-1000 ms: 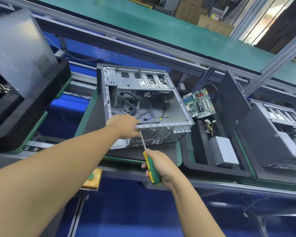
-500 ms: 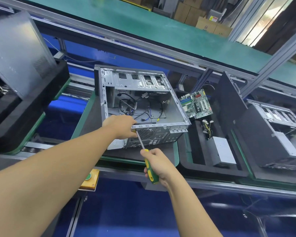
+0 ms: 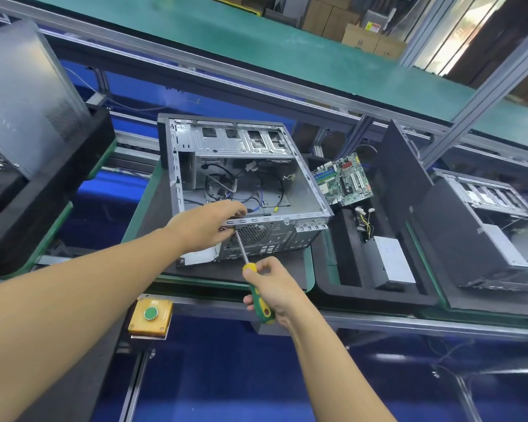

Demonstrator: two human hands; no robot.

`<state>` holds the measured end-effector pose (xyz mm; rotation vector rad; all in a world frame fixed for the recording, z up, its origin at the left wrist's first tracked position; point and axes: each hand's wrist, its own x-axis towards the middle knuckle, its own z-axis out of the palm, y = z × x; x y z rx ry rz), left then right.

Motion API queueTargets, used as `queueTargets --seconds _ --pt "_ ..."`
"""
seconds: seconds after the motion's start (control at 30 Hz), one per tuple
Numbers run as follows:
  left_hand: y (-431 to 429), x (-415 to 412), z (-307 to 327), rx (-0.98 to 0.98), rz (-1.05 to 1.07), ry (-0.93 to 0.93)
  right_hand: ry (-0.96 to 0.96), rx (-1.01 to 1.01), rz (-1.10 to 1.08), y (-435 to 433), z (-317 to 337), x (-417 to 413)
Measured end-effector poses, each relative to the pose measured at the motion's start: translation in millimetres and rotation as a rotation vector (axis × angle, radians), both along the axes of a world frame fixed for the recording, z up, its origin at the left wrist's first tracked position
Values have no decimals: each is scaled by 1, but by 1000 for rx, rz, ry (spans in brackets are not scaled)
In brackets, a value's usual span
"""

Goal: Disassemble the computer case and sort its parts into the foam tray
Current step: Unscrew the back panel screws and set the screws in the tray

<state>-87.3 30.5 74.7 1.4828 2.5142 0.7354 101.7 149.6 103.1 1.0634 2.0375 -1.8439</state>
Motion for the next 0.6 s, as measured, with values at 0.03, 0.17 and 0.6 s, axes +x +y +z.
queueTargets --seconds 0.03,0.17,0.6 --pt "0 0 0 -7 -10 31 -10 8 -1 -1 1 -1" --pt "-3 0 -1 -31 -47 118 -50 -124 -47 -4 6 -3" --pt "-6 1 0 -43 -88 149 35 17 -29 -3 1 -1"
